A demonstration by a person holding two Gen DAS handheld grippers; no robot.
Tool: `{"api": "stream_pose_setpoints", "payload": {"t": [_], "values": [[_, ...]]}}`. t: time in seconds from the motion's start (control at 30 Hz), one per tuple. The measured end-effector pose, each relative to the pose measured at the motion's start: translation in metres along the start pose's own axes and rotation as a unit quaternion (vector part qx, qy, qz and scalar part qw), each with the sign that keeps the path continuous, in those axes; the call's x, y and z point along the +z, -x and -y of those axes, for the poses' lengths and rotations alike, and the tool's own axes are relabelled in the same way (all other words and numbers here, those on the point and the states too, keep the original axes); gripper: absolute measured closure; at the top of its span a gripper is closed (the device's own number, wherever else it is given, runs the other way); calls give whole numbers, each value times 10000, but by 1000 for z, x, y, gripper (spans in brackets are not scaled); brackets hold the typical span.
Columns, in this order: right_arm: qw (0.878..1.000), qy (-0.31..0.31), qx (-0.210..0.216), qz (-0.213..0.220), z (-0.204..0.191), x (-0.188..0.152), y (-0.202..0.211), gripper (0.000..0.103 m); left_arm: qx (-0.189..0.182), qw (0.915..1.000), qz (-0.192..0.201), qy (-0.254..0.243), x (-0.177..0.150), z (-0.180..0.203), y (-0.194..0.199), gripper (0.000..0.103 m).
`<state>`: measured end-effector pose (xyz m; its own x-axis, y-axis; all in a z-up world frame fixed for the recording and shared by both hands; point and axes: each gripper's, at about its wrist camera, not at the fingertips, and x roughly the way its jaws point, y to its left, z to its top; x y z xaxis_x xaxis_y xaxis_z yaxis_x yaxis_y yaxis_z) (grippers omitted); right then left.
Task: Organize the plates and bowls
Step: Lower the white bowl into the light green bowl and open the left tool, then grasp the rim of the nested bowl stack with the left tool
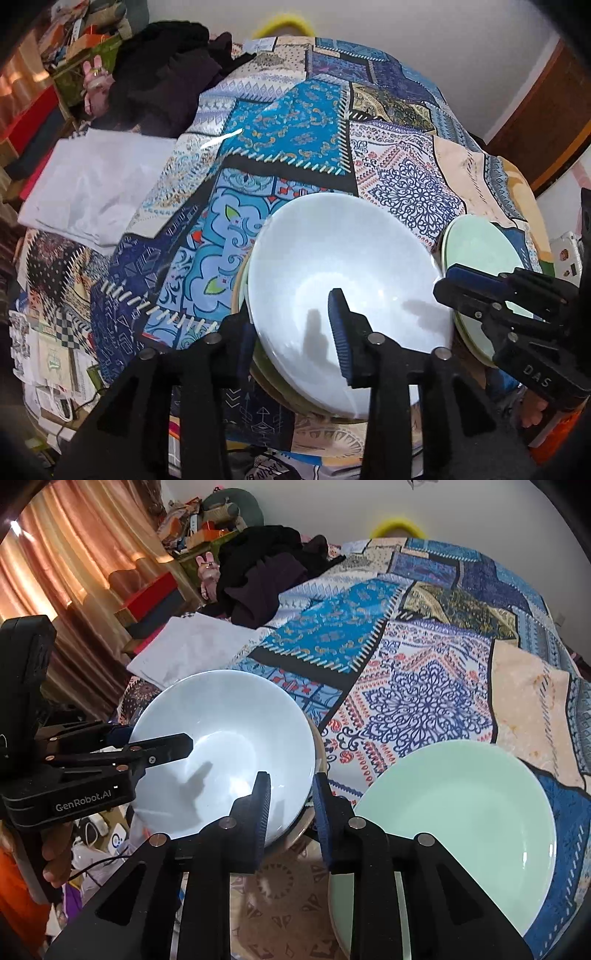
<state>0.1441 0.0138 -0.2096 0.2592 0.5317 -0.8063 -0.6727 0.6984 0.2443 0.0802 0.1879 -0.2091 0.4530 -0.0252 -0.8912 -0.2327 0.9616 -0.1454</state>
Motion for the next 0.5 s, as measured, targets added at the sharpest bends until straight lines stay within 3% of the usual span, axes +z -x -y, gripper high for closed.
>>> {"api": "stream_pose_setpoints", "payload": {"t": [0.13,0.27,0.4,0.5], "values": [[10000,1,1,31,1,-1,2,75,48,10000,37,23,4,1,4,62],[10000,-14,-38,19,4,-1,2,71,147,9994,326,-28,3,1,17,57],[9999,-79,-47,83,6,-1,4,61,246,9977,606,-167,2,0,30,43],[9999,-77,-96,98,8,-1,4,59,242,9983,526,-4,0,-10,26,43]]}}
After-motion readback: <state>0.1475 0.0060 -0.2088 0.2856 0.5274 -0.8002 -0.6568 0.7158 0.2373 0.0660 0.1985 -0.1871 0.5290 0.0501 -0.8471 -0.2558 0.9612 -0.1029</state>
